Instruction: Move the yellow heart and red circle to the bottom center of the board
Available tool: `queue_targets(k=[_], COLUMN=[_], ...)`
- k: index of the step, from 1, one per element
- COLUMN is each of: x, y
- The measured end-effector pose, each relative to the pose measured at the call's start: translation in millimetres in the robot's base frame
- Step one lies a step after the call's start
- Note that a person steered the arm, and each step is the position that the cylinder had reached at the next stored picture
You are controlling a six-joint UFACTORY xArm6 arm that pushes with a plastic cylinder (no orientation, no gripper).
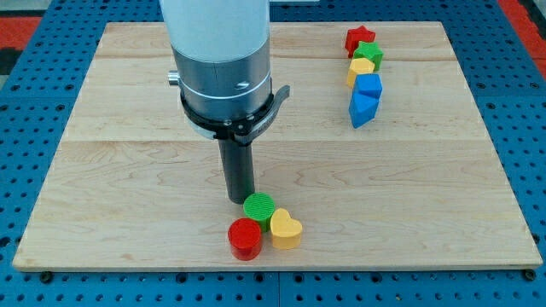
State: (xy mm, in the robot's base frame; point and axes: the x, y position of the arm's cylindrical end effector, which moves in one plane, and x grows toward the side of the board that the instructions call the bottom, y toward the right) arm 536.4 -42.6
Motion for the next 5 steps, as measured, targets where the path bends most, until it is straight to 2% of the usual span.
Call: queue_targets(k=[2,4,5], x=[6.4,1.3,-42.7], y=[11.7,115.2,134.7])
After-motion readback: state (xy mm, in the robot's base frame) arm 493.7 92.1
